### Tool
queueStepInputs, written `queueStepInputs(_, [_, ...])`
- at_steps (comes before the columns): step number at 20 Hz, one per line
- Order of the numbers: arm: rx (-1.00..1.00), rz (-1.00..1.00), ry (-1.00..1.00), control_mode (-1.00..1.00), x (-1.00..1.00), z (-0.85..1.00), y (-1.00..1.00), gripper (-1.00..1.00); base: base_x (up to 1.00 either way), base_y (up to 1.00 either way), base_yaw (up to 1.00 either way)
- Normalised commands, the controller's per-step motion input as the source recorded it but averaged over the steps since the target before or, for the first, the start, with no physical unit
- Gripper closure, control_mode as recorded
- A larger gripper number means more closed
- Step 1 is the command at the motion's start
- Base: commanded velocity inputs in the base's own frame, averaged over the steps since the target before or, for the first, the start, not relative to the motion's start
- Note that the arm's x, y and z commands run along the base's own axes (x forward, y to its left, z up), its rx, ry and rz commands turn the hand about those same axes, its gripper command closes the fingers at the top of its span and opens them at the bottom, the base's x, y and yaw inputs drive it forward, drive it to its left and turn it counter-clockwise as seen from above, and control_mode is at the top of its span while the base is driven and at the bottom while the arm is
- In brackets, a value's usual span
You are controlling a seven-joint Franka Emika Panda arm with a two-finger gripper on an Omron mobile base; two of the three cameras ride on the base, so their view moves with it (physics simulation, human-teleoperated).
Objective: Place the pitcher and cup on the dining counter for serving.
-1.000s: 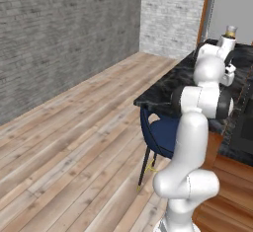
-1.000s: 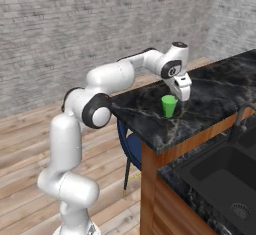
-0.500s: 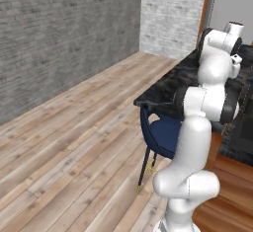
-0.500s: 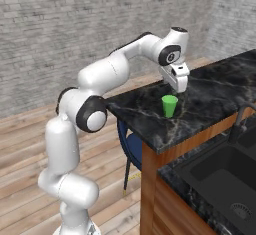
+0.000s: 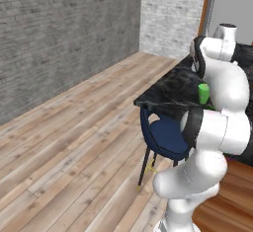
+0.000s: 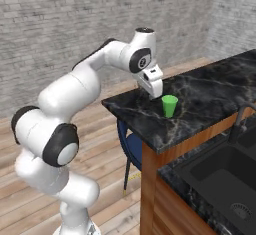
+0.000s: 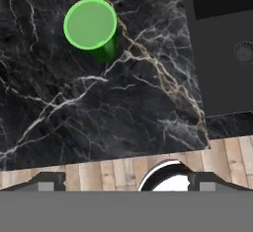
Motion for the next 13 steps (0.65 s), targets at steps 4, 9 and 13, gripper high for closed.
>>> queueStepInputs(4, [-0.32, 0.19, -0.21, -1.00, -1.00, -0.98, 1.00, -1.00, 0.00, 0.00, 0.00])
queueStepInputs(9, [-0.25, 0.19, -0.15, -1.00, -1.00, -0.81, 1.00, -1.00, 0.00, 0.00, 0.00])
queueStepInputs(13, [0.00, 0.12, 0.01, -1.00, -0.72, 0.11, 0.99, -1.00, 0.00, 0.00, 0.00])
